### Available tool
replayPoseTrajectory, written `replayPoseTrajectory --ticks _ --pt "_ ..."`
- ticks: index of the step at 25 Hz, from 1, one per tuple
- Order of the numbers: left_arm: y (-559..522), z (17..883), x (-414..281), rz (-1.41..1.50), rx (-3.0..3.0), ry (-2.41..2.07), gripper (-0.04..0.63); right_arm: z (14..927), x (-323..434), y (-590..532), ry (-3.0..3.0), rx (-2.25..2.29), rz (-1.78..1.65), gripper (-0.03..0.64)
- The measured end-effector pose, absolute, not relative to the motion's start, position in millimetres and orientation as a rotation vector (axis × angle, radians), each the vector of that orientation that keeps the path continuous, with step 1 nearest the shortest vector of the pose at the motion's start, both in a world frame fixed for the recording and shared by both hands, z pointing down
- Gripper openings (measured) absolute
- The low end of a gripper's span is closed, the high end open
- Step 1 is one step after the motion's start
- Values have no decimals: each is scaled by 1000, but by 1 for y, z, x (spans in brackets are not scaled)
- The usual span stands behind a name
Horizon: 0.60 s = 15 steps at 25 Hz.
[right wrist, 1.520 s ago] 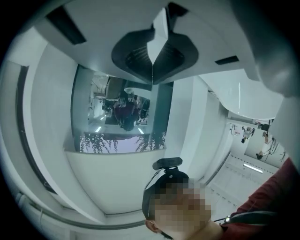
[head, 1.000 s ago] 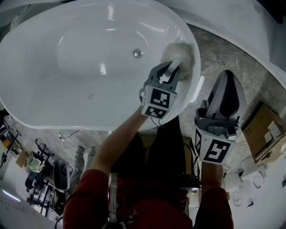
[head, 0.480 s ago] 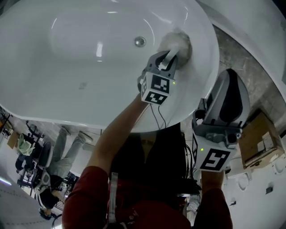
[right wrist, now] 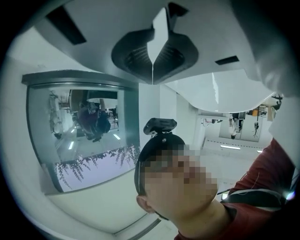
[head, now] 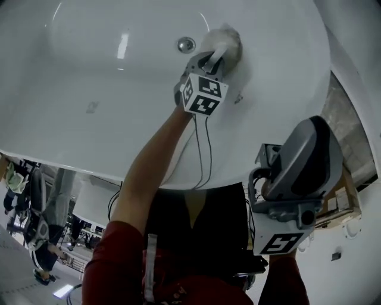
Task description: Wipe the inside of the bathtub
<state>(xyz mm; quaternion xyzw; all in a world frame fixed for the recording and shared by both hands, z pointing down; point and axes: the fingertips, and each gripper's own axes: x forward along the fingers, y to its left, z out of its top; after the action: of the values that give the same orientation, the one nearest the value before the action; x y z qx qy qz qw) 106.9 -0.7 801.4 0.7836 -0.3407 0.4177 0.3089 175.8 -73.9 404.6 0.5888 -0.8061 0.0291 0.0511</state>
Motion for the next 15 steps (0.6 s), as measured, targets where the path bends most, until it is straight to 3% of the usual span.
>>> replayPoseTrajectory --ticks 10,15 --pt "-11 868 71 1189 1987 -936 94 437 148 -82 -2431 1719 86 12" --pt "-10 862 86 1204 1986 -924 94 431 162 -74 -2418 1736 80 12"
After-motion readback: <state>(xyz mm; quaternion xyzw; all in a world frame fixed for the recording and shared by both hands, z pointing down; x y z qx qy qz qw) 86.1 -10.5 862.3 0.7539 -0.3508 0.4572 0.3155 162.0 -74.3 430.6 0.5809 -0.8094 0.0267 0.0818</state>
